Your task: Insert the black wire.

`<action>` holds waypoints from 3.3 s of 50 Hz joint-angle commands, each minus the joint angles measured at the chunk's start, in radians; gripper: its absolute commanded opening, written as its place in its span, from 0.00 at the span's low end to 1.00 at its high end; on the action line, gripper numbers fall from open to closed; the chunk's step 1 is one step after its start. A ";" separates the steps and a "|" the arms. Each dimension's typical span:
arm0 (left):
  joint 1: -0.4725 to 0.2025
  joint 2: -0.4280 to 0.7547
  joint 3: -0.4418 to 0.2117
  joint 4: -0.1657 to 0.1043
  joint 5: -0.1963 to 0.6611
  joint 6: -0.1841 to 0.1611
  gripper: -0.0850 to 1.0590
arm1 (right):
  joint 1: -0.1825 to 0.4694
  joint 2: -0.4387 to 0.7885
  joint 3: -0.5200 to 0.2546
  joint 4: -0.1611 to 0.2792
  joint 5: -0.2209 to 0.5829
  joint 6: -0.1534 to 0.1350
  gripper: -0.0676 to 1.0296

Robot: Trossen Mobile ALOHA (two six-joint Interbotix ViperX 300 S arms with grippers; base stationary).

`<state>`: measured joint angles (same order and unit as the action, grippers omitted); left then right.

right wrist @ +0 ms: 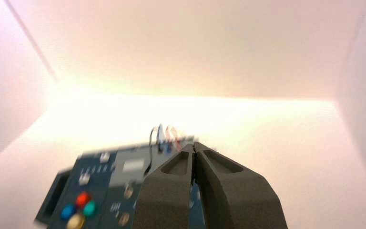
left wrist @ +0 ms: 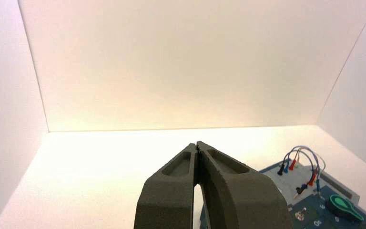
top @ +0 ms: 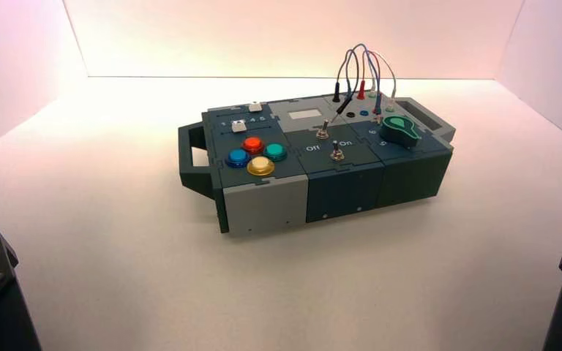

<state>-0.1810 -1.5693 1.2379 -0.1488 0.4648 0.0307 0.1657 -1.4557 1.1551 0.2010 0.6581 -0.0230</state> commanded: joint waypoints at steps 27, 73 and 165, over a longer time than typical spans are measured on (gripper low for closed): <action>-0.003 0.094 -0.031 -0.002 -0.003 0.002 0.05 | 0.296 0.325 -0.081 0.192 -0.028 0.035 0.11; -0.107 0.275 -0.048 -0.006 0.041 0.002 0.05 | 0.307 0.827 -0.129 0.229 -0.149 0.031 0.55; -0.117 0.281 -0.049 -0.006 0.037 0.003 0.05 | 0.342 1.442 -0.319 0.262 -0.514 0.029 0.57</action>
<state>-0.2945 -1.3039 1.2287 -0.1549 0.5123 0.0307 0.5047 -0.0123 0.8636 0.4617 0.1580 0.0077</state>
